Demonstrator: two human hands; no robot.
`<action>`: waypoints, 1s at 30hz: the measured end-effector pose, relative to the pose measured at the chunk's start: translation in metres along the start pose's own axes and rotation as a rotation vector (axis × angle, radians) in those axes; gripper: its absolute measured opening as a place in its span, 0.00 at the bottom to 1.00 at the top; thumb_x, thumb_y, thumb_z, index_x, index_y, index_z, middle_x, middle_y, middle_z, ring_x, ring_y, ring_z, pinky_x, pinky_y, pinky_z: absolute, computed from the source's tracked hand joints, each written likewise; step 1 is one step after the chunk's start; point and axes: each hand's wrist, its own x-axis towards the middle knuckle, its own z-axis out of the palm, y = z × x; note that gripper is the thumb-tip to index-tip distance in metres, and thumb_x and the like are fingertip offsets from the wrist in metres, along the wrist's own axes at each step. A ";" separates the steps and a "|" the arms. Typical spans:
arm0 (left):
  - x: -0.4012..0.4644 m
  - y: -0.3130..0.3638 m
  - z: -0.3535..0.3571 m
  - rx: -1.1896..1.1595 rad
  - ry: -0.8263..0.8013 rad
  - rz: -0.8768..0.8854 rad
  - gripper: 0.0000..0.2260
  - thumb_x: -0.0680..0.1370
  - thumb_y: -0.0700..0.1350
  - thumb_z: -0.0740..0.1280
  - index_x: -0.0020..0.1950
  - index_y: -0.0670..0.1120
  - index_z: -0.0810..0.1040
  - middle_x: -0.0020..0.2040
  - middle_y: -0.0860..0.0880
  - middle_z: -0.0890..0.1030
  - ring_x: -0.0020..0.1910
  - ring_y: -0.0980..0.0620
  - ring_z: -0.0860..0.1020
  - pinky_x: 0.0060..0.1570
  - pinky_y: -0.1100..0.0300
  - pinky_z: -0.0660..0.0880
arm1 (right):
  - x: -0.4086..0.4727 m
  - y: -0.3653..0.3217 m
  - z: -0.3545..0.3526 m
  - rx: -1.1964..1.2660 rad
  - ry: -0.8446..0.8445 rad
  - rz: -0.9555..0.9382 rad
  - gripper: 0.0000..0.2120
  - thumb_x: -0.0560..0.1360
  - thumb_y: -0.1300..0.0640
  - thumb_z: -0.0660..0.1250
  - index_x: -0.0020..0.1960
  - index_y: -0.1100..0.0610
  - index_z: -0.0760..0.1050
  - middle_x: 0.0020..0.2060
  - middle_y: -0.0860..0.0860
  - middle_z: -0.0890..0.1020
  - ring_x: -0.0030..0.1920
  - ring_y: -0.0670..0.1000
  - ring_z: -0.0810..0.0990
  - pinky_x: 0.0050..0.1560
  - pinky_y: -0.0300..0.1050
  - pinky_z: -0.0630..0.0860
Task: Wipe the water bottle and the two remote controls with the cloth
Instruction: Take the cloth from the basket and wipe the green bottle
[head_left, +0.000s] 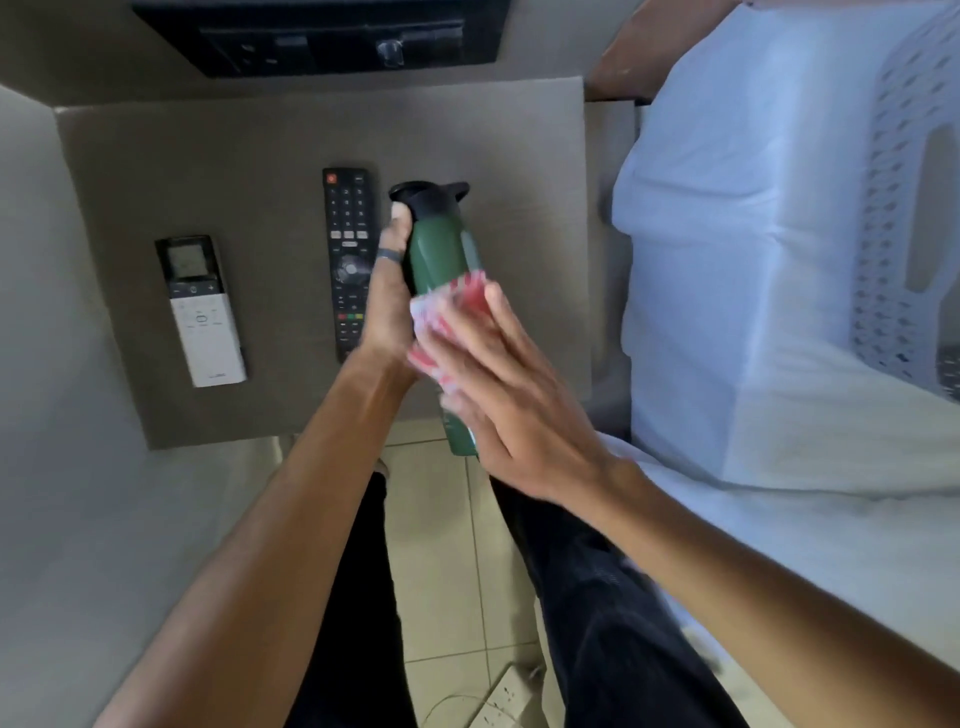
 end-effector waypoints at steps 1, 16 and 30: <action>0.001 -0.005 0.002 0.000 -0.026 0.025 0.29 0.82 0.69 0.60 0.51 0.44 0.82 0.46 0.45 0.83 0.45 0.47 0.82 0.50 0.54 0.81 | 0.016 0.004 -0.003 0.045 0.023 0.050 0.25 0.86 0.60 0.59 0.82 0.58 0.62 0.85 0.57 0.59 0.86 0.63 0.49 0.87 0.59 0.53; 0.011 0.020 0.019 0.460 0.116 0.648 0.24 0.76 0.41 0.76 0.69 0.38 0.72 0.56 0.48 0.85 0.56 0.55 0.85 0.60 0.56 0.81 | -0.052 0.065 -0.036 1.233 -0.179 0.554 0.20 0.86 0.63 0.60 0.77 0.54 0.73 0.79 0.47 0.72 0.82 0.49 0.67 0.82 0.55 0.67; 0.005 0.023 0.036 1.288 -0.299 1.045 0.47 0.68 0.58 0.83 0.75 0.31 0.70 0.70 0.35 0.75 0.72 0.46 0.74 0.74 0.54 0.71 | -0.036 0.060 0.062 2.341 -0.161 0.933 0.35 0.85 0.37 0.54 0.79 0.64 0.66 0.73 0.66 0.75 0.73 0.67 0.75 0.82 0.69 0.61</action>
